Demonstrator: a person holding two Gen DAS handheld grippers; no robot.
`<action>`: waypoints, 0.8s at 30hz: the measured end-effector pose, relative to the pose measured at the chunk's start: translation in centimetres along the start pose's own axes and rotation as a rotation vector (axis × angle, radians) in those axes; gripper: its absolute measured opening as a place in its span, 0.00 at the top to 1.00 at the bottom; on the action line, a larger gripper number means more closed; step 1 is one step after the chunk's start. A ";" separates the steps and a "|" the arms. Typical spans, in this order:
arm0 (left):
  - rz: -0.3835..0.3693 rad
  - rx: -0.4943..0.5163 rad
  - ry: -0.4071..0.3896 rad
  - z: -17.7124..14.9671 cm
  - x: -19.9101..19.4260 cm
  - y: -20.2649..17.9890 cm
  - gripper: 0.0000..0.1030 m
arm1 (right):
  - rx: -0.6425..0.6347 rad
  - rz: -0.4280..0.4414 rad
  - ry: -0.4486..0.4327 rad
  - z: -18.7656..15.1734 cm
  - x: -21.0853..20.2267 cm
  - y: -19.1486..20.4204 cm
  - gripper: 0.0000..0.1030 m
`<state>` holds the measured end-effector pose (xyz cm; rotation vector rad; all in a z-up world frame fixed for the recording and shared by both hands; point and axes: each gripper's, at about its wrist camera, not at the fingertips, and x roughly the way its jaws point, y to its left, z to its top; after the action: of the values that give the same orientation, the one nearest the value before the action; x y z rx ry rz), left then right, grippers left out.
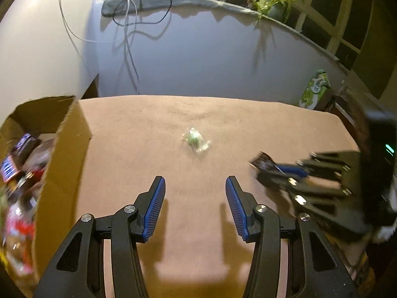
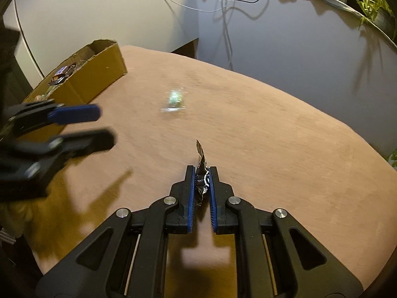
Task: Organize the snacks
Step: 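Lift the black-white packet with the right gripper while the left grasps the clear green candy, then carry the black-white packet and clear green candy into the box and release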
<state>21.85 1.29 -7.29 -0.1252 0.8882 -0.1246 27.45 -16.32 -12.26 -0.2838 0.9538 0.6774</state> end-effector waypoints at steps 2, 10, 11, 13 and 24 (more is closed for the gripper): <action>0.009 0.001 0.009 0.7 0.9 0.0 0.53 | 0.001 0.000 -0.002 -0.1 -0.1 -0.5 0.90; 0.053 0.028 0.034 2.9 4.1 -0.5 0.58 | -0.030 0.014 -0.010 0.0 0.1 -0.5 0.90; 0.059 0.033 0.037 3.0 4.5 -0.6 0.59 | -0.031 0.016 -0.011 0.0 0.1 -0.5 0.90; 0.064 0.033 0.037 3.2 4.9 -0.7 0.61 | -0.037 0.021 -0.014 -0.1 0.1 -0.4 0.90; 0.087 0.057 0.032 3.3 5.8 -0.3 0.88 | -0.048 0.032 -0.014 -0.3 0.1 -0.5 0.90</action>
<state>28.01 0.26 -9.56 -0.0309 0.9201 -0.0707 27.66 -16.78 -12.57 -0.3063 0.9313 0.7314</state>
